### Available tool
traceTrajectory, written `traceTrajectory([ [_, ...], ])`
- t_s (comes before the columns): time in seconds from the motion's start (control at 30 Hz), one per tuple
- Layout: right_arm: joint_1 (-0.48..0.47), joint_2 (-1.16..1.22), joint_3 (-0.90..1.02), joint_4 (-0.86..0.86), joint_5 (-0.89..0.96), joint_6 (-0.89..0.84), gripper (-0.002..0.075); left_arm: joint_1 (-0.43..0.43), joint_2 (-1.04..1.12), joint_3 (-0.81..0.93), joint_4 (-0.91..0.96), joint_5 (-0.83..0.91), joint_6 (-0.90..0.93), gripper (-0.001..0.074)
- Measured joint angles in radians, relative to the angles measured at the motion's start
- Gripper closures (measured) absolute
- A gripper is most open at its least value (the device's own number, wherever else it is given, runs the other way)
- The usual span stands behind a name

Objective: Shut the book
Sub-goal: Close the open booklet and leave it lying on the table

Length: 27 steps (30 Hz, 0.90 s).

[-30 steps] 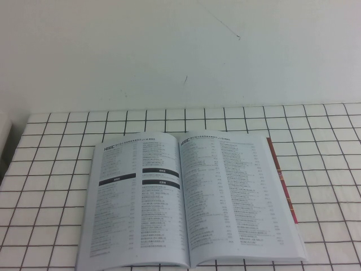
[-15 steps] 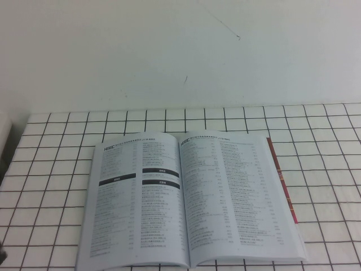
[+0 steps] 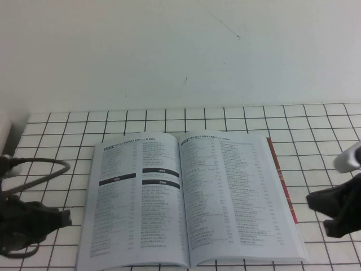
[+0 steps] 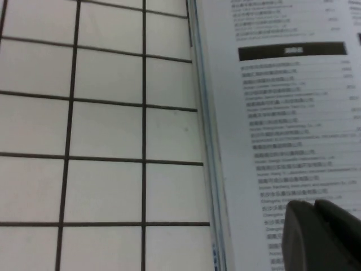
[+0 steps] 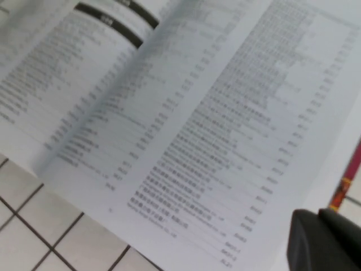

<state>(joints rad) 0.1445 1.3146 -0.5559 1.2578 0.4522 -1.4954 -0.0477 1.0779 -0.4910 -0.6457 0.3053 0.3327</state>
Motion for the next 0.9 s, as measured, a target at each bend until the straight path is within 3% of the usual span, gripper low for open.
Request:
traceTrajectory([
  [0.27,0.155,0.318,-0.044,0.106,-0.090,-0.105,0.0729,0.000,0.299,-0.100,-0.032,-0.083,0.029,0.0738],
  [0.63,0.165,0.426,-0.075,0.120,-0.103,-0.112,0.0729,0.000,0.584,-0.224,-0.042,-0.103,0.075,0.0738],
  [0.67,0.165,0.427,-0.075,0.123,-0.099,-0.131,0.0729,0.000,0.672,-0.332,-0.042,0.006,0.086,0.0738],
  [0.77,0.165,0.427,-0.075,0.124,-0.097,-0.137,0.0729,-0.005,0.690,-0.381,-0.027,0.089,0.094,0.0738],
  [0.9,0.165,0.427,-0.081,0.126,-0.097,-0.141,0.0729,-0.077,0.690,-0.448,-0.057,0.224,0.138,0.0738],
])
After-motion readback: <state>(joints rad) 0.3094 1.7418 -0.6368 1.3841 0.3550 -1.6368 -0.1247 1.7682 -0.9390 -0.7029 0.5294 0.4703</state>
